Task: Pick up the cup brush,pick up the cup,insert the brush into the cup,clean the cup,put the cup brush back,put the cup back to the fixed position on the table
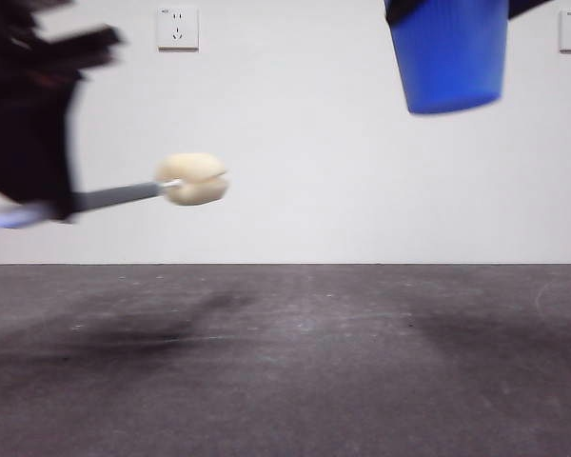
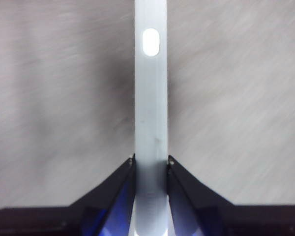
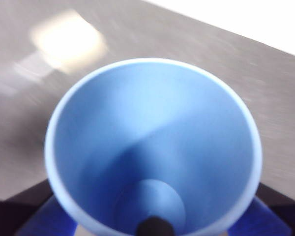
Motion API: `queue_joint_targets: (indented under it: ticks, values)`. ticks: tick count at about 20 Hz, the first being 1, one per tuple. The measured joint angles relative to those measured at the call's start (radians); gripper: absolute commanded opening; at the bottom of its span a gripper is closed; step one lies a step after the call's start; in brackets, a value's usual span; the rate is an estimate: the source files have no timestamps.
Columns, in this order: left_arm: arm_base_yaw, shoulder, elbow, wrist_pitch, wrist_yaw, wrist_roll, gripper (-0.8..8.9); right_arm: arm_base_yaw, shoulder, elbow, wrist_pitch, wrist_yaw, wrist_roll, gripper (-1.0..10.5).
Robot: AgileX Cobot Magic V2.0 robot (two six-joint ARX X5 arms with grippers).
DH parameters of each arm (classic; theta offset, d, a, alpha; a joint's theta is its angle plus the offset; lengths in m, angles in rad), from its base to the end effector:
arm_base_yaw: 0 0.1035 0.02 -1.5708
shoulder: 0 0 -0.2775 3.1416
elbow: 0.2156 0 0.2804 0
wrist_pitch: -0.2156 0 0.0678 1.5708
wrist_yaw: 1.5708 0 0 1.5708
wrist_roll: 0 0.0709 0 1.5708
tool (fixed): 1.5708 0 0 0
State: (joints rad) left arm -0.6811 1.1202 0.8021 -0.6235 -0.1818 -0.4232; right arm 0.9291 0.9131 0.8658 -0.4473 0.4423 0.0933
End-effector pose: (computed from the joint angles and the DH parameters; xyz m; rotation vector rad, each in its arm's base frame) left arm 0.2093 -0.1531 0.2134 0.0085 0.9345 -0.2679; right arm 0.1697 0.1764 0.3075 -0.2259 0.4075 0.4572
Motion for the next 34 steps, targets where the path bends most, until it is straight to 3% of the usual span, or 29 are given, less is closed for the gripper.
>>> queue_joint_targets:
  ticks: [2,7,16,27,28,31,34]
  values:
    - [0.000,0.094,0.001,0.124,0.015,-0.024,-0.09,0.000,-0.024,0.000,0.015,-0.025,0.028,-0.2]
    - [0.000,0.287,0.001,0.243,0.025,-0.074,-0.09,0.000,-0.029,0.000,0.010,-0.025,0.050,-0.2]
    - [0.010,0.443,0.001,0.415,0.029,-0.170,-0.08,0.000,-0.029,0.000,-0.002,-0.024,0.073,-0.2]
    - [0.046,0.499,0.002,0.439,0.027,-0.199,0.07,0.000,-0.029,0.000,-0.024,-0.024,0.087,-0.2]
    - [0.046,0.499,0.002,0.441,0.027,-0.199,0.46,0.000,-0.029,0.000,-0.024,-0.024,0.087,-0.2]
    - [0.047,0.499,0.002,0.442,0.045,-0.199,3.46,0.000,-0.029,0.000,-0.023,-0.024,0.087,-0.2]
    - [0.047,0.499,0.006,0.455,0.097,-0.192,3.78,-0.004,-0.004,0.000,-0.003,-0.024,0.087,-0.2]
